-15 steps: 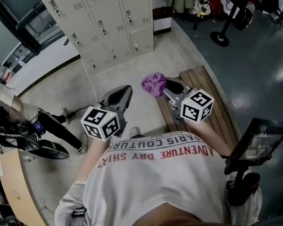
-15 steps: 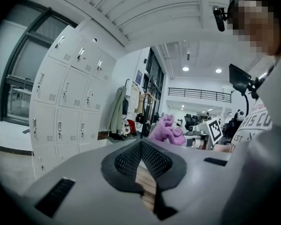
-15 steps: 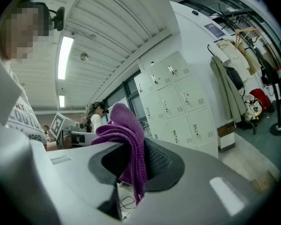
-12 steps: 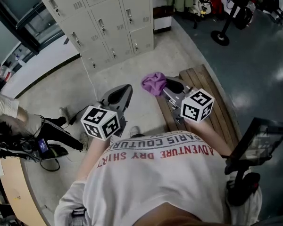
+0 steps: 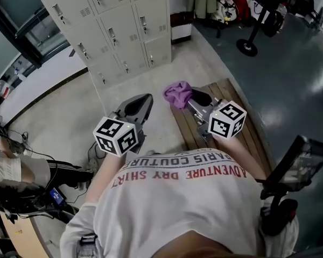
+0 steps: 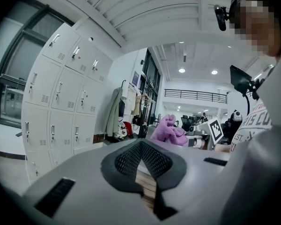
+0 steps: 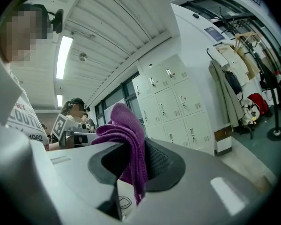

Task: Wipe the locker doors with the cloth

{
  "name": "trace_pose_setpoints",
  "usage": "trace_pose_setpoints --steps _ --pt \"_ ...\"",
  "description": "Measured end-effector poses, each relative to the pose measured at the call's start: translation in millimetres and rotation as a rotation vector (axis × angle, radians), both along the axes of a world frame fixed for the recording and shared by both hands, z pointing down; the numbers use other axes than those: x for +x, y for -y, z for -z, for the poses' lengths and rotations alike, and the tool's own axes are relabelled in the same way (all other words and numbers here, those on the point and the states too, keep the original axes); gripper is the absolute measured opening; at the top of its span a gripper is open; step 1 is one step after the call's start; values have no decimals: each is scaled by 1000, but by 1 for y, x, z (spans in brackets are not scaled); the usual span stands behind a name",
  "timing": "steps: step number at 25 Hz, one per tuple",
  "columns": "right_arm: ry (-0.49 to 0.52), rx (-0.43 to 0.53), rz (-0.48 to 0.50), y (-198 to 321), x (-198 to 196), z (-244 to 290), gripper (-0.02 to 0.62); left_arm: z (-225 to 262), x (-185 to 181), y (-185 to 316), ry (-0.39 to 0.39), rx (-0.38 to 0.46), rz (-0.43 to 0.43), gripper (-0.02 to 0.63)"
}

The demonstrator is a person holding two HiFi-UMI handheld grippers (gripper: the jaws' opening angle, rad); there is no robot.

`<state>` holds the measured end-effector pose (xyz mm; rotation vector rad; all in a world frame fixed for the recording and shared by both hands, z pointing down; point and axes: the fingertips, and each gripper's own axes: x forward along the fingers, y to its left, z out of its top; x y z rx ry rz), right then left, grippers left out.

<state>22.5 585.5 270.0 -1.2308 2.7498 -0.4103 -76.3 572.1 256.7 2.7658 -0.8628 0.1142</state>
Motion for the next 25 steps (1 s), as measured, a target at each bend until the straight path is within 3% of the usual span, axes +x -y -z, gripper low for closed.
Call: trace_pose_setpoints --steps 7,13,18,25 --pt "34 -9 -35 35 21 -3 77 -3 11 34 11 3 -22 0" --pt "50 -74 -57 106 26 -30 77 -24 13 111 -5 -37 -23 0" --pt "52 -120 -78 203 33 -54 77 -51 16 213 -9 -81 -19 0" --pt "97 -144 -86 396 45 -47 77 -51 23 403 3 -112 4 0"
